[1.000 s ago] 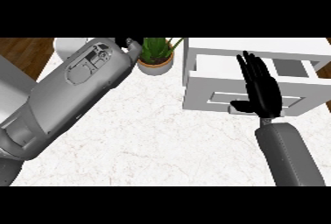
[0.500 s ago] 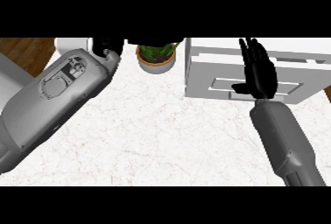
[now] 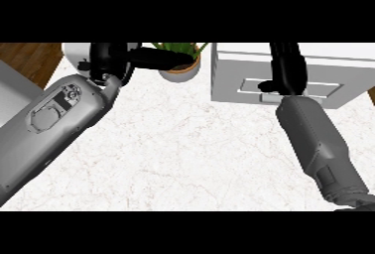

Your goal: Pick up the can, place it into the drawer and close the drawer

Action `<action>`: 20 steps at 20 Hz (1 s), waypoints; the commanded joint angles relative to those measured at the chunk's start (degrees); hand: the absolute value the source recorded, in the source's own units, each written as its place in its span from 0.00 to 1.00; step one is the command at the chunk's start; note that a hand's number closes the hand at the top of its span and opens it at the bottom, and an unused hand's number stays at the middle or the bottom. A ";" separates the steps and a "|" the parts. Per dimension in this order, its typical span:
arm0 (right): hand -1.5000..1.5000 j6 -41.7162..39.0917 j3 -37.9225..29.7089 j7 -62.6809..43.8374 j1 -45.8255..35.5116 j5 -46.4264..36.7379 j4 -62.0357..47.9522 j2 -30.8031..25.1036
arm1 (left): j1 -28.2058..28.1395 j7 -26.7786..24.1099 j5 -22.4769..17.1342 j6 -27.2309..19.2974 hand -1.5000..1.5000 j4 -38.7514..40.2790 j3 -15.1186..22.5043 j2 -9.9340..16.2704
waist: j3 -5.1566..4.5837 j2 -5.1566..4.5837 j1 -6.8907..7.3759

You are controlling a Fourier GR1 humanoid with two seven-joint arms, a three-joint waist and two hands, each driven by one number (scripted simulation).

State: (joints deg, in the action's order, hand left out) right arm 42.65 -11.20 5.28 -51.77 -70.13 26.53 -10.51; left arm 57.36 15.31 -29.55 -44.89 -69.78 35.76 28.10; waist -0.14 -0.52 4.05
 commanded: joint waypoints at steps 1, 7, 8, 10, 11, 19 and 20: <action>0.00 -1.14 -1.03 -1.20 -7.97 -0.32 -5.96 -0.31 | -4.55 -1.49 0.29 0.81 0.00 -3.17 -0.60 0.77 | 0.21 -0.74 0.98; 0.00 0.95 -2.47 0.32 -10.70 0.08 -10.26 -1.48 | -7.08 -1.33 2.36 0.04 0.00 -5.47 0.70 0.69 | 0.28 -1.29 1.53; 0.00 -0.48 -2.09 -3.60 -14.02 -0.84 -10.56 0.09 | -6.60 -0.49 1.36 1.31 0.00 -5.11 -0.54 1.55 | 0.22 -1.17 1.57; 0.00 0.49 -2.84 -1.07 -12.76 -0.13 -12.10 -0.47 | -5.07 0.97 1.39 1.16 0.00 -4.98 -1.74 1.53 | 0.28 -1.15 0.77; 0.00 0.29 -3.41 -1.49 -13.11 0.08 -12.41 -1.58 | -8.25 -1.05 1.54 1.75 0.00 -7.45 -1.11 2.34 | 0.26 -1.32 2.07; 0.00 -2.60 -11.28 10.86 -14.63 10.68 -10.09 1.62 | -10.57 -1.20 2.85 1.00 0.00 -8.71 -0.99 2.53 | 0.45 -1.07 1.38; 0.00 -3.64 -12.25 11.17 -15.18 11.64 -10.39 1.24 | -11.15 -3.13 3.16 0.89 0.00 -8.17 -1.78 2.42 | 0.40 -1.38 1.44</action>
State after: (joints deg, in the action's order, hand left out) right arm 39.93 -18.08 13.95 -62.65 -65.45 14.31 -12.57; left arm 47.49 13.56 -26.74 -44.14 -77.88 34.80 30.13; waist 0.19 -1.69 4.03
